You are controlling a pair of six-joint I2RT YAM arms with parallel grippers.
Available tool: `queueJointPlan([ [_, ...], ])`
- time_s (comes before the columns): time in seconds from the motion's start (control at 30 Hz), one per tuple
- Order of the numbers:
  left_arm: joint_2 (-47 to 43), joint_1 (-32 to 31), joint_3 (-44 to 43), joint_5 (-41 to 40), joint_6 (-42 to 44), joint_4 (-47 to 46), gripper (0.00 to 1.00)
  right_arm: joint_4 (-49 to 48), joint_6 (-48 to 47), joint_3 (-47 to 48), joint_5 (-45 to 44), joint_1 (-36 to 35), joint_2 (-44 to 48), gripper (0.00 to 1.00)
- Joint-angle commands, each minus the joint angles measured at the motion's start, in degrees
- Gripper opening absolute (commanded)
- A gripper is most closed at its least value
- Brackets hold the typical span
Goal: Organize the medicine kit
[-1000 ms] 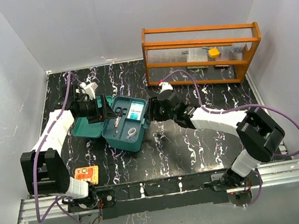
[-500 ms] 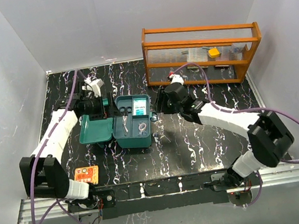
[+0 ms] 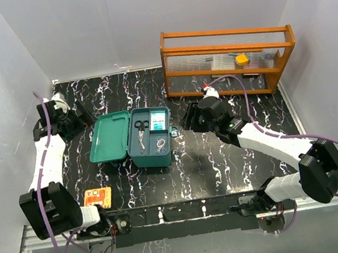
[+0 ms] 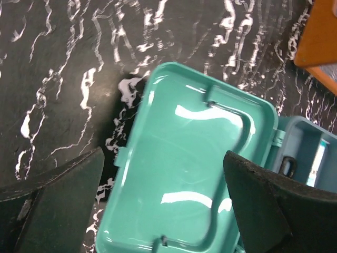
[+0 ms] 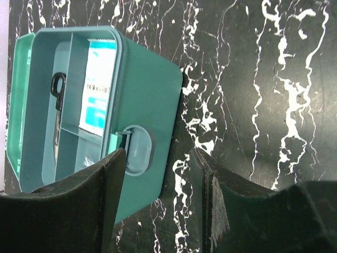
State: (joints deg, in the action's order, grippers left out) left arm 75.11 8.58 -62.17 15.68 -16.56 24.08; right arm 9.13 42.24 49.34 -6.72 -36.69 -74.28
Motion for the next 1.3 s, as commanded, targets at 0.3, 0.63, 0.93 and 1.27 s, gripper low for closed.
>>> queueJointPlan([
  [0.3, 6.7, 12.2, 13.7, 24.6, -12.0, -18.1, 0.97, -5.4, 3.6, -2.7, 7.7, -0.1, 3.0, 0.5],
  [0.63, 11.2, 13.3, 13.7, 39.4, -10.7, -18.3, 0.99, -6.5, 4.7, -2.2, 9.6, -0.1, 2.8, 0.5],
  [0.93, 6.2, 13.3, 11.5, 39.7, -11.4, -16.4, 0.99, -5.7, 4.5, -1.4, 9.9, -0.1, 1.8, 0.51],
  [1.27, -1.8, 13.3, 11.0, 39.9, -13.1, -13.8, 0.99, -12.5, 8.2, -2.1, 15.8, -0.1, 1.7, 0.54],
])
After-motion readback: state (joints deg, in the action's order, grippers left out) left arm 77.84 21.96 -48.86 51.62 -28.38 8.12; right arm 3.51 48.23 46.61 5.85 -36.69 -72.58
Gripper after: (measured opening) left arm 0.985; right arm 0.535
